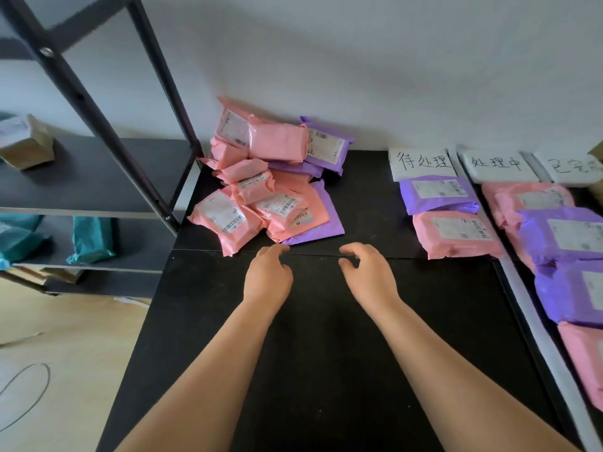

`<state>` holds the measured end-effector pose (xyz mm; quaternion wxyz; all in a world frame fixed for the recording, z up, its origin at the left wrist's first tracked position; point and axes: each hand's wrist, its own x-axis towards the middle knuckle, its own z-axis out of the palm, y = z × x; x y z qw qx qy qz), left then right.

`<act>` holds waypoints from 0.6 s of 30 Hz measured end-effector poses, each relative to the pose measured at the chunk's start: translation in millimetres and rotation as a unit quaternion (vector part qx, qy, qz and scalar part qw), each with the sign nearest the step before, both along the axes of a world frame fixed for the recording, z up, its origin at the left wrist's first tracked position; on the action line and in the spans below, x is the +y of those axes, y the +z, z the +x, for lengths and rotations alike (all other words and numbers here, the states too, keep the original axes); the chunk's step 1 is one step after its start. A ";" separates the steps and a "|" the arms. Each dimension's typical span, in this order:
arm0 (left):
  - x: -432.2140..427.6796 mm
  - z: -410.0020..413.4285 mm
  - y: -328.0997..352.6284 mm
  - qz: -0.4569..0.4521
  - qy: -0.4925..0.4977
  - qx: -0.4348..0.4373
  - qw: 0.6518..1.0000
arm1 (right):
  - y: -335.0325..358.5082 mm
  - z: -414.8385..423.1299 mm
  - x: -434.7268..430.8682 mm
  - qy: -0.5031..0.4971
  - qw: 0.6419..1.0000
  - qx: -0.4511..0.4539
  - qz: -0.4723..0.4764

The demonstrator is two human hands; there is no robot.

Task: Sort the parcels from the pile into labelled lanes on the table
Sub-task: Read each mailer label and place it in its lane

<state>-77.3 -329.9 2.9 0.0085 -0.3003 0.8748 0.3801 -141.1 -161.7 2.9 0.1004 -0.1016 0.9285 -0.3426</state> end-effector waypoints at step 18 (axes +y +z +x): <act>-135.5 -116.3 -14.9 -0.032 0.076 -0.043 0.996 | -10.0 -140.5 -174.9 0.103 0.993 -0.037 0.039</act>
